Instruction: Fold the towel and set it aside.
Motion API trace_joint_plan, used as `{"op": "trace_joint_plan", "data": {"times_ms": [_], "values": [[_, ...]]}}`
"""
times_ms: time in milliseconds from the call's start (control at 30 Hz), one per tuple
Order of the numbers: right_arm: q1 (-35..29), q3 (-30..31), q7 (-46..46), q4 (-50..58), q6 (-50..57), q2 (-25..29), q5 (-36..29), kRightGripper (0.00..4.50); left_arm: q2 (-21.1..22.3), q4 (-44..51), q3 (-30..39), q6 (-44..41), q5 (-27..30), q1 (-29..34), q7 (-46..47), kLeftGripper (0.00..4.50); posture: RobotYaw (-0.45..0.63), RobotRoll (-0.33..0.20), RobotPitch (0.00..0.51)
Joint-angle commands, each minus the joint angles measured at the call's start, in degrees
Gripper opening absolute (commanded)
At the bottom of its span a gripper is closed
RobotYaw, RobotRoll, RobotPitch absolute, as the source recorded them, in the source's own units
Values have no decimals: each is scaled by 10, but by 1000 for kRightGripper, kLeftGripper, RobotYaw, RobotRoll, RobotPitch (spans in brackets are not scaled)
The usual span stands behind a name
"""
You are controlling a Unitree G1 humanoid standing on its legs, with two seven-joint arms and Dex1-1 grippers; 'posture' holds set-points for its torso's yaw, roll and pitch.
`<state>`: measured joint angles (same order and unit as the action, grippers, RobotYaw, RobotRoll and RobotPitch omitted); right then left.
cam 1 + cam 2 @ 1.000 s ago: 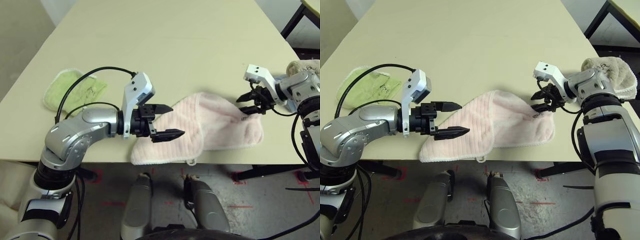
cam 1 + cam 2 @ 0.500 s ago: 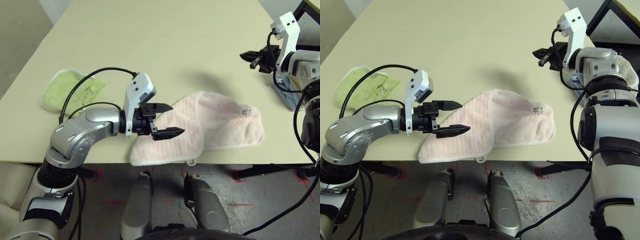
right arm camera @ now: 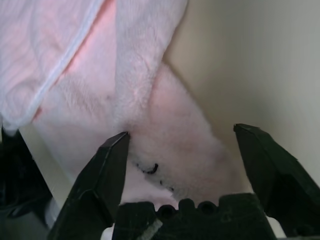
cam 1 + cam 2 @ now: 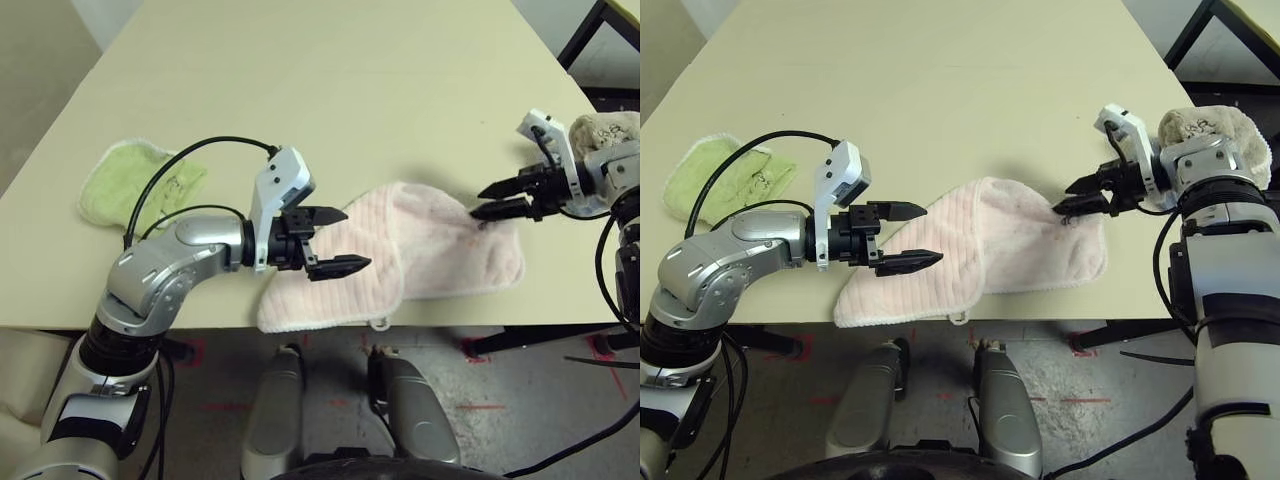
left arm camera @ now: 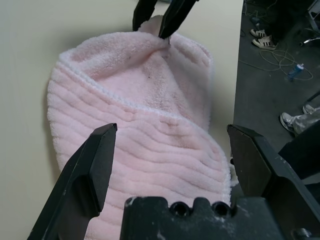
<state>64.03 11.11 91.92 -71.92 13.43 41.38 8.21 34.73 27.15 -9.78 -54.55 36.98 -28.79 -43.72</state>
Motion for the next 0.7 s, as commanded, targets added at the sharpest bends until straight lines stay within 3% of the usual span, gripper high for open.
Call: {"op": "trace_joint_plan", "data": {"times_ms": [33, 200, 300, 633, 700], "values": [[-24, 36, 6, 22, -2, -3, -19, 4456, 3, -1, -11, 0, -3, 0, -8, 4500, 145, 0, 193], [-55, 71, 6, 54, -15, -5, -41, 4456, 1, -3, -14, -1, -4, -5, -9, 4500, 143, 0, 192], [-66, 62, 6, 66, -32, -9, -39, 3907, 1, -5, -14, -1, -5, -7, -10, 4500, 143, 0, 191], [-15, -24, -71, 48, -84, -27, -65, 223, 0, -7, -18, 3, -10, -8, -9, 4500, 147, 0, 182], [-7, -35, -77, 43, -94, -26, -67, 31, -2, -7, -19, 4, -11, -9, -9, 4500, 147, 0, 182]]}}
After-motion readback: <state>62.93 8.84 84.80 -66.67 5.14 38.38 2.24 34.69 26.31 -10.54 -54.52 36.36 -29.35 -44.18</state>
